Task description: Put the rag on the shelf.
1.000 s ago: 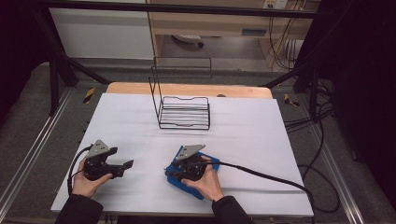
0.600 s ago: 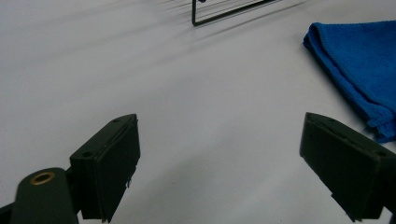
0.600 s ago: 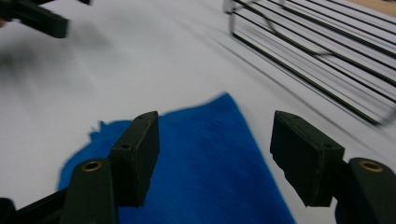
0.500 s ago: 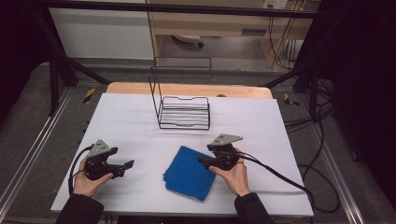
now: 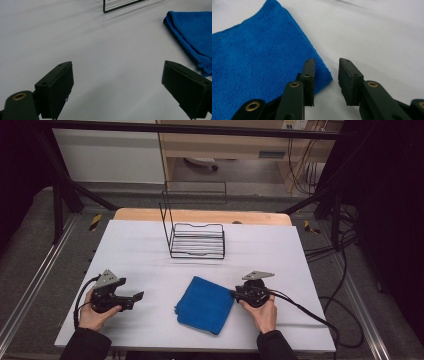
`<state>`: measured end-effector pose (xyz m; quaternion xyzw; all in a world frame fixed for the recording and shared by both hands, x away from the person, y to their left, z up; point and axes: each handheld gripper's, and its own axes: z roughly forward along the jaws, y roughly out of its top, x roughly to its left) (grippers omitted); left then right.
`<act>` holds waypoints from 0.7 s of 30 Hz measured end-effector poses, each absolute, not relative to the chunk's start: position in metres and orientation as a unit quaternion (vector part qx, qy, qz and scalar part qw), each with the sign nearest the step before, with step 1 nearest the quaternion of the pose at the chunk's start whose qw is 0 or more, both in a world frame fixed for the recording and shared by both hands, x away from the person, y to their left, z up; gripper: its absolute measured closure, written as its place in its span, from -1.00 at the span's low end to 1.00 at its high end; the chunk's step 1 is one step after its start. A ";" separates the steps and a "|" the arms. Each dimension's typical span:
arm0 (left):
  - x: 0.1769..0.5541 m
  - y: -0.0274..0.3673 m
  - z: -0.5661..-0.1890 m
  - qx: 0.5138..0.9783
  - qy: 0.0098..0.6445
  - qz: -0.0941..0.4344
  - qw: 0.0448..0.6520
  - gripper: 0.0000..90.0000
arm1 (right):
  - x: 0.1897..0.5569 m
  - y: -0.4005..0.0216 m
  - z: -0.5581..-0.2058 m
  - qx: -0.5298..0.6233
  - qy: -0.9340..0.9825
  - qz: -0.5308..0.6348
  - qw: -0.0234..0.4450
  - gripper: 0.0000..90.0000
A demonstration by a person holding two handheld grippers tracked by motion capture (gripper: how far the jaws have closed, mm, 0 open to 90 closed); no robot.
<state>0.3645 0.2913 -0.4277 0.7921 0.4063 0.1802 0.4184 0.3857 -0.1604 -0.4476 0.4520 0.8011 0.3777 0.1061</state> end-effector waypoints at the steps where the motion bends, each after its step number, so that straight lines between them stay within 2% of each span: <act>1: 0.364 0.291 -0.428 0.792 0.406 0.180 0.419 -0.76 | 0.387 -0.159 -0.450 0.459 0.799 0.375 0.099 0.57; 8: 0.364 0.291 -0.428 0.794 0.404 0.177 0.418 -0.75 | 0.387 -0.158 -0.451 0.473 0.793 0.375 0.082 0.71; 9: 0.364 0.291 -0.428 0.795 0.404 0.177 0.418 -0.75 | 0.387 -0.157 -0.451 0.473 0.793 0.377 0.072 0.82; 10: 0.364 0.291 -0.428 0.795 0.404 0.177 0.418 -0.75 | 0.387 -0.157 -0.451 0.473 0.792 0.378 0.068 0.86; 15: 0.364 0.291 -0.428 0.793 0.404 0.177 0.419 -0.75 | 0.394 -0.159 -0.448 0.467 0.793 0.386 0.060 0.92; 21: 0.363 0.291 -0.428 0.794 0.406 0.177 0.417 -0.75 | 0.408 -0.155 -0.435 0.427 0.811 0.388 0.095 0.92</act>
